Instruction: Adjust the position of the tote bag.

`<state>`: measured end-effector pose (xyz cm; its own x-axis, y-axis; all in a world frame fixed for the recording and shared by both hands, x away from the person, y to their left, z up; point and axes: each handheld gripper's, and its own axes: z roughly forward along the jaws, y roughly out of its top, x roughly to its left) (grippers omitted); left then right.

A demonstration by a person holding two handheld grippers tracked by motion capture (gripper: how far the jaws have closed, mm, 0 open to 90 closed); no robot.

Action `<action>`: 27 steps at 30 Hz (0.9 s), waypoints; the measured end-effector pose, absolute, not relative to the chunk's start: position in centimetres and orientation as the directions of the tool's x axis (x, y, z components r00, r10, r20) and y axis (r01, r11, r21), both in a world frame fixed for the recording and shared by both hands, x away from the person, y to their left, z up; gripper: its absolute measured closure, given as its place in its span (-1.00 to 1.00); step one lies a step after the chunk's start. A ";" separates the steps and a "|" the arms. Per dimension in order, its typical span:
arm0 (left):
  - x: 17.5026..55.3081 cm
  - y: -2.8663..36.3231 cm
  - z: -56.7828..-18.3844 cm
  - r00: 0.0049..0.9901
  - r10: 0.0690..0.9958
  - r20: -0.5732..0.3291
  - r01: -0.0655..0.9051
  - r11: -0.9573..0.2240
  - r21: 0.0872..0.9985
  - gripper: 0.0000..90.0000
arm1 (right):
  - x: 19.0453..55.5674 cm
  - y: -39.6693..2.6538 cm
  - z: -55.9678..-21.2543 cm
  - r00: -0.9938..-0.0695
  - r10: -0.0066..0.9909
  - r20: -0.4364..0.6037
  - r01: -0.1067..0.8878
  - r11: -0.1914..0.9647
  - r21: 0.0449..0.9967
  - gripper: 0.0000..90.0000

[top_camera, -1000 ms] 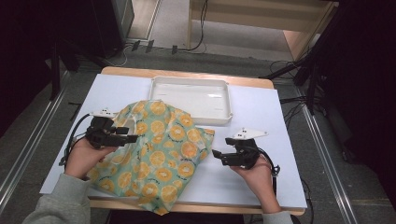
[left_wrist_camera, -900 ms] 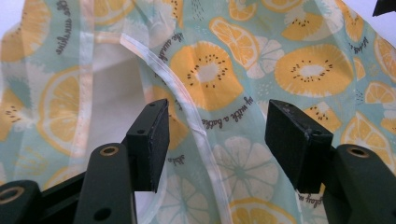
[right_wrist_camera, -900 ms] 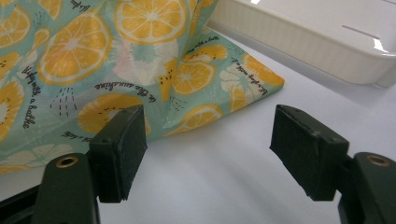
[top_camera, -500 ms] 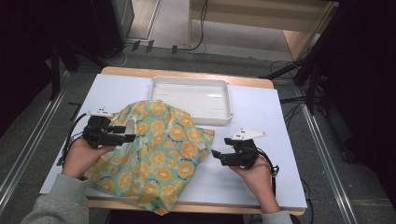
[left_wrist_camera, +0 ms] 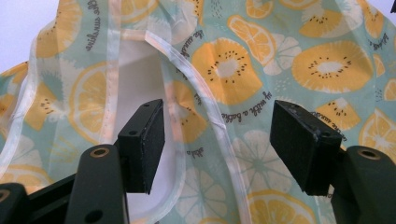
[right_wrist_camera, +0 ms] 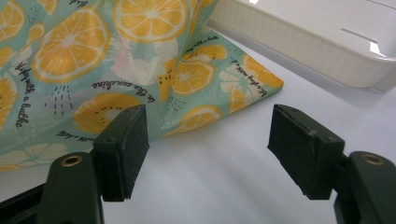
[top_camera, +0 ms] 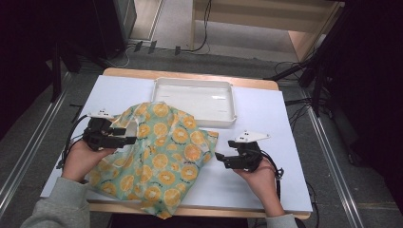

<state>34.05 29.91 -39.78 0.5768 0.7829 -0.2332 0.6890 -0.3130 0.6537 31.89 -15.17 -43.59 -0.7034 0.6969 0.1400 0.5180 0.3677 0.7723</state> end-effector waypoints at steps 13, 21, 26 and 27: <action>35.2 28.7 -40.5 0.588 0.777 -0.224 0.690 -0.338 0.640 -0.24 | 31.8 -14.9 -43.7 -0.697 0.711 0.098 0.504 0.388 0.771 -0.34; 36.4 28.1 -40.6 0.574 0.780 -0.251 0.707 -0.317 0.632 -0.27 | 31.9 -14.8 -43.8 -0.699 0.709 0.092 0.501 0.394 0.771 -0.34; 37.0 27.7 -40.4 0.559 0.786 -0.263 0.714 -0.295 0.634 -0.34 | 31.8 -14.7 -43.8 -0.701 0.708 0.091 0.497 0.393 0.774 -0.34; 37.1 27.7 -40.5 0.557 0.788 -0.264 0.716 -0.294 0.634 -0.36 | 31.8 -14.6 -43.8 -0.702 0.707 0.088 0.496 0.396 0.773 -0.34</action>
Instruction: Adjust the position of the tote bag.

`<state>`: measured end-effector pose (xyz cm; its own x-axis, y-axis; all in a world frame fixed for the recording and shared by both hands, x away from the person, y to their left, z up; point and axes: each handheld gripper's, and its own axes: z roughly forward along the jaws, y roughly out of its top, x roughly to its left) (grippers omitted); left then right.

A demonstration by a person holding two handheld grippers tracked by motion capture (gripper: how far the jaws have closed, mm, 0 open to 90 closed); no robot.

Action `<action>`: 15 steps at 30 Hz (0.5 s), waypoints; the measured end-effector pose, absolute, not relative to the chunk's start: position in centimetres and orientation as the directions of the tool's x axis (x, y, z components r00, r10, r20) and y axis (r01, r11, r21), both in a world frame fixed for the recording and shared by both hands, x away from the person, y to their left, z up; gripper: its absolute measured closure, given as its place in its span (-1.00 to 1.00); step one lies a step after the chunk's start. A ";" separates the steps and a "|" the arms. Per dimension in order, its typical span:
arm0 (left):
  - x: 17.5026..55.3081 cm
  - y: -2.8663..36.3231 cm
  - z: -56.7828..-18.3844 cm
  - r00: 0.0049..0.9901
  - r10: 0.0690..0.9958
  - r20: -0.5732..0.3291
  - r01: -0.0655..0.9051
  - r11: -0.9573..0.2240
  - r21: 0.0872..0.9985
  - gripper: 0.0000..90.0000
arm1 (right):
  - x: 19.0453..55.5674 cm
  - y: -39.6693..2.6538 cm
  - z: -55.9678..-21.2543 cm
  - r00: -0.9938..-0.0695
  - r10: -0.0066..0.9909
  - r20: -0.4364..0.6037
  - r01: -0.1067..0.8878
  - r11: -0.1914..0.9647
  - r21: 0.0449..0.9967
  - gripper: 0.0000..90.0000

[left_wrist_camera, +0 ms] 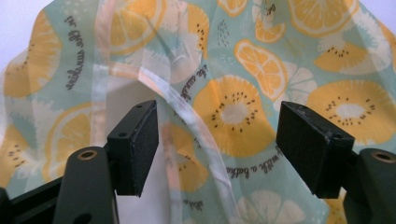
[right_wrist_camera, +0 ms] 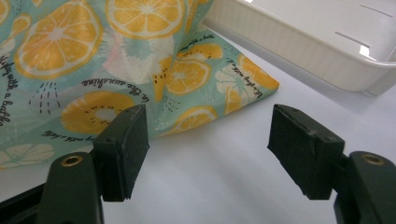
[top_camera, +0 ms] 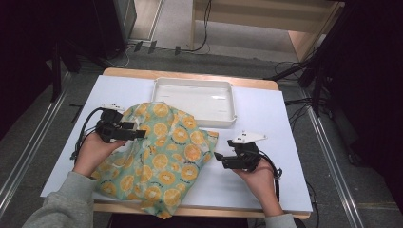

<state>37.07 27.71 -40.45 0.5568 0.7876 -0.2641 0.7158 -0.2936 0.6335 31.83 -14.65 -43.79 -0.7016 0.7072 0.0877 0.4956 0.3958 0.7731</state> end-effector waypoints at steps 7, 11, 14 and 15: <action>37.2 27.6 -41.0 0.560 0.791 -0.246 0.712 -0.308 0.631 -0.49 | 31.8 -14.7 -43.8 -0.702 0.706 0.089 0.493 0.393 0.776 -0.34; 37.8 27.2 -42.3 0.546 0.796 -0.259 0.744 -0.319 0.588 -0.47 | 31.8 -14.5 -43.8 -0.702 0.707 0.088 0.496 0.395 0.773 -0.34; 38.0 26.8 -43.1 0.551 0.797 -0.247 0.746 -0.338 0.574 -0.46 | 31.8 -14.4 -43.8 -0.704 0.705 0.084 0.491 0.399 0.774 -0.34; 38.1 26.6 -43.3 0.551 0.799 -0.240 0.744 -0.341 0.574 -0.43 | 31.8 -14.4 -43.8 -0.703 0.706 0.084 0.493 0.399 0.773 -0.34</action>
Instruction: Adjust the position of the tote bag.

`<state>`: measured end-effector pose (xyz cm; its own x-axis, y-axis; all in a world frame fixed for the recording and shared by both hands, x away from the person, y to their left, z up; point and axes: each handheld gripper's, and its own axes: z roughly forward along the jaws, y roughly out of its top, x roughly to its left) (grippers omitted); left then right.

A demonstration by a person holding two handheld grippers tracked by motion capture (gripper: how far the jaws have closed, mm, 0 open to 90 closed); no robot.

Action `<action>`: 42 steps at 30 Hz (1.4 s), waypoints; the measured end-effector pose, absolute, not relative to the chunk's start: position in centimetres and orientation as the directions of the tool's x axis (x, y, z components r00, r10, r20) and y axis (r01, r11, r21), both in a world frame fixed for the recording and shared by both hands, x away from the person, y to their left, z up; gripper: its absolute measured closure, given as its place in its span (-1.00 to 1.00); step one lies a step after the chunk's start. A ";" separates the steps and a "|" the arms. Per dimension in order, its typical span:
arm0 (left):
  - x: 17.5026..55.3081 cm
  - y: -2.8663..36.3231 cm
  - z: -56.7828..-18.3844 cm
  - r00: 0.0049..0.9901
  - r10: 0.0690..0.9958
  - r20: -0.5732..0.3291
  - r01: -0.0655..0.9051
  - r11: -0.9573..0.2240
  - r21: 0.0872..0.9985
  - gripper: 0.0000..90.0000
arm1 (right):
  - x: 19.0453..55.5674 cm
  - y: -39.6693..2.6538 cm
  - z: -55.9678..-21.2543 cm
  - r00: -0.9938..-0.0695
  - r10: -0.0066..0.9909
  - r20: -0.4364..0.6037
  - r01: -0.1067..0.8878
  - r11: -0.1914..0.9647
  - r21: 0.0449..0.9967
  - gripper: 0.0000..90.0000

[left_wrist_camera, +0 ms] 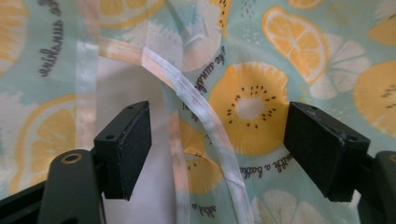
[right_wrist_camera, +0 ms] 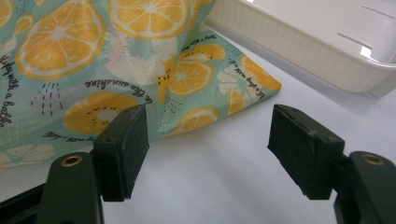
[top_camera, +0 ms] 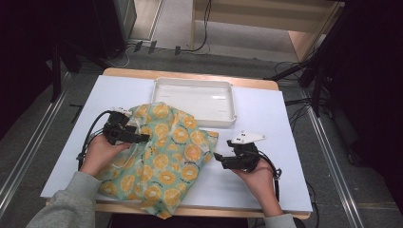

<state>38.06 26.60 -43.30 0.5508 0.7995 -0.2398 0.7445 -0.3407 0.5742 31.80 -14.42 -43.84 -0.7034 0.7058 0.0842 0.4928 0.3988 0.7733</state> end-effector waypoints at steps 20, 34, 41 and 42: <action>38.4 26.1 -44.9 0.594 0.793 -0.135 0.710 -0.437 0.553 0.79 | 31.9 -14.4 -43.9 -0.694 0.716 0.072 0.496 0.403 0.769 -0.33; 38.0 26.6 -43.1 0.596 0.774 -0.214 0.709 -0.383 0.592 1.00 | 31.9 -14.7 -43.8 -0.689 0.720 0.080 0.497 0.389 0.776 -0.30; 36.4 26.4 -39.9 0.634 0.735 -0.241 0.676 -0.374 0.635 1.00 | 31.8 -14.7 -43.6 -0.692 0.717 0.083 0.494 0.387 0.779 -0.29; 36.2 26.1 -39.5 0.638 0.733 -0.236 0.668 -0.375 0.642 1.00 | 31.8 -14.7 -43.6 -0.693 0.716 0.087 0.494 0.384 0.780 -0.29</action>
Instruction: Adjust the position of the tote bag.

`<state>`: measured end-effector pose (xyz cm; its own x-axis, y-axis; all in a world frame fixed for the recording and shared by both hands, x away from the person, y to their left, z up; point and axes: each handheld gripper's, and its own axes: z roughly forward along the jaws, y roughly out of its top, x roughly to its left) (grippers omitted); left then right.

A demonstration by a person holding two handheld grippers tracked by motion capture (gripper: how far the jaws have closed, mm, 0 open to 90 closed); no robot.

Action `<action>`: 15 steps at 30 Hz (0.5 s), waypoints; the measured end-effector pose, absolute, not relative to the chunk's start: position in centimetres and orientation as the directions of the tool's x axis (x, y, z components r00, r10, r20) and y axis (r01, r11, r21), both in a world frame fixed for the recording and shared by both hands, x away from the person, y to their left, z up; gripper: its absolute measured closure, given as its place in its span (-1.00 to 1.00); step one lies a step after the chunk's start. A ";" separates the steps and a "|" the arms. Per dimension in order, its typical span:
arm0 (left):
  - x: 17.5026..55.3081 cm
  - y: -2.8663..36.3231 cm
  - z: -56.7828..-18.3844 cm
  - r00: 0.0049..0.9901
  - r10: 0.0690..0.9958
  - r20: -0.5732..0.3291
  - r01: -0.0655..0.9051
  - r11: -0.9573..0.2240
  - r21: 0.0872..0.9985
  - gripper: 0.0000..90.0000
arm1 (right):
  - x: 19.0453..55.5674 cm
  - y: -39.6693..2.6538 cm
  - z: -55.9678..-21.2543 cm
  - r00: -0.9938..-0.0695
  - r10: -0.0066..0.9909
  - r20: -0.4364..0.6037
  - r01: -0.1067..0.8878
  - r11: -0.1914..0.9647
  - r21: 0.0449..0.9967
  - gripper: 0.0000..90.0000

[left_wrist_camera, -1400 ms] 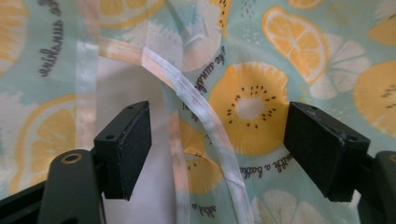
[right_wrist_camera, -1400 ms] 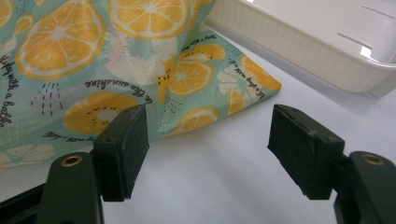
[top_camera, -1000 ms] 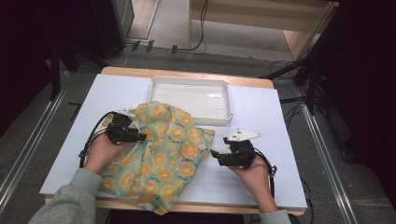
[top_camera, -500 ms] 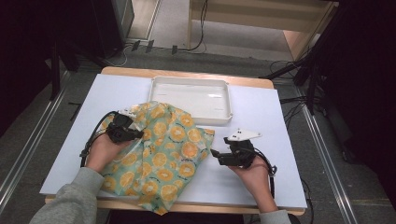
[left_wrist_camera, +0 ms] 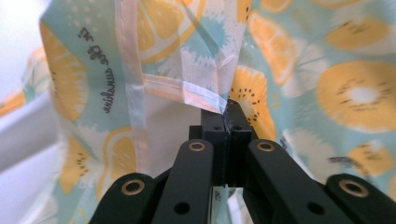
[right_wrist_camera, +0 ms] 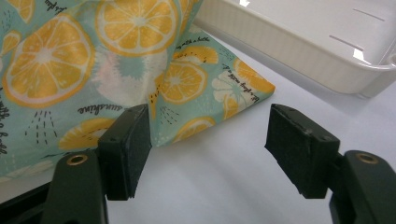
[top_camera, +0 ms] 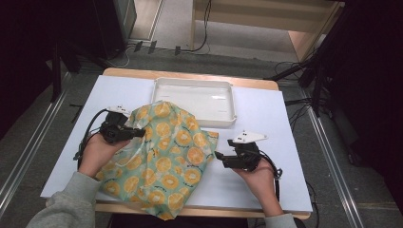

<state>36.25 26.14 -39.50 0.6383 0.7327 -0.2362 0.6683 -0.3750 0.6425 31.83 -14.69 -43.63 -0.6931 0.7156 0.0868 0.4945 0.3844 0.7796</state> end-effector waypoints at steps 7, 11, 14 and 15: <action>36.1 24.8 -37.3 0.651 0.712 -0.264 0.655 -0.353 0.668 1.00 | 31.8 -15.1 -42.9 -0.690 0.715 0.116 0.496 0.350 0.795 -0.22; 36.2 23.8 -36.3 0.659 0.704 -0.265 0.658 -0.369 0.656 1.00 | 31.8 -15.5 -42.4 -0.690 0.710 0.142 0.504 0.330 0.798 -0.19; 36.0 23.2 -35.4 0.673 0.691 -0.263 0.643 -0.372 0.669 1.00 | 31.8 -15.8 -42.1 -0.684 0.714 0.152 0.509 0.317 0.800 -0.19; 36.0 23.0 -35.1 0.678 0.687 -0.260 0.639 -0.377 0.671 1.00 | 31.8 -15.8 -42.0 -0.684 0.714 0.150 0.505 0.315 0.804 -0.19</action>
